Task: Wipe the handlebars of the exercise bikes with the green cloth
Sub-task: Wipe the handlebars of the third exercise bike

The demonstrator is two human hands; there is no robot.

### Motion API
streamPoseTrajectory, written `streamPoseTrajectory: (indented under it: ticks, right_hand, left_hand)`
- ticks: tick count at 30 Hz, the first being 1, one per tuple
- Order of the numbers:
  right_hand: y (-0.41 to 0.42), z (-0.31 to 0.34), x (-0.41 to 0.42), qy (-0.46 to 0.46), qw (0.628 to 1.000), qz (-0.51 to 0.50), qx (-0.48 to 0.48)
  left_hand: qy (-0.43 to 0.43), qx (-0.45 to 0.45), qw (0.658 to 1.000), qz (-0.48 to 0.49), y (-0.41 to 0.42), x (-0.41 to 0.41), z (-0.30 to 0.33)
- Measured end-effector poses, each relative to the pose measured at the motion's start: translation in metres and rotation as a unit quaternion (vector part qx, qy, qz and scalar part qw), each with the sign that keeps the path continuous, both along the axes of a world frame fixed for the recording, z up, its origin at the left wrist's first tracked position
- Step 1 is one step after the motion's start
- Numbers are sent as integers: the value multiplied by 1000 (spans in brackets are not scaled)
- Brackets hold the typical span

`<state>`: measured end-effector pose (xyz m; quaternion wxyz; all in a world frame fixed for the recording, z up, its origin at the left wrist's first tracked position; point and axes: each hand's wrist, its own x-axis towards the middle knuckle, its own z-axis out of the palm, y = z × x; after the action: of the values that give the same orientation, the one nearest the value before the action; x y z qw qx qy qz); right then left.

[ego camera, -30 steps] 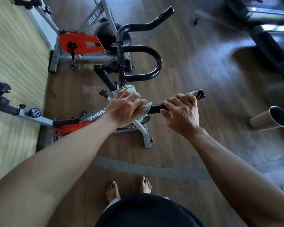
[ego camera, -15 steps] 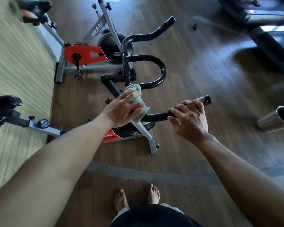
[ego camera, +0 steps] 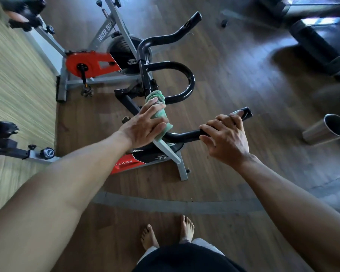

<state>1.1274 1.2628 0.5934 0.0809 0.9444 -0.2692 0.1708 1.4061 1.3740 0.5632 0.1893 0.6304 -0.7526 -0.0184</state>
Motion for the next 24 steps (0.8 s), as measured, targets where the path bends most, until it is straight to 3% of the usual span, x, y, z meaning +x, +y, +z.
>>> streamPoseTrajectory:
  ticks: [6,10,16,21,24]
  right_hand:
    - [-1,-1,0,-3,1000,9,-6]
    - [-1,-2,-1,-4,1000,8,-10]
    - [-2,-2,-1,-10,1000,13,-16]
    - [-3,-2,-1,-3,1000,9,-1]
    - [-2,-1,-2,1,1000,11,4]
  left_hand:
    - [80,-54,995,29,22,-43,-17]
    - [108,-48,985,122,29,-79,-24]
    - [18,4,982,188,23,-107,-7]
    - [-173,-18,979,109,19,-67,16]
    - [-199,9,979,44,5,-57,19]
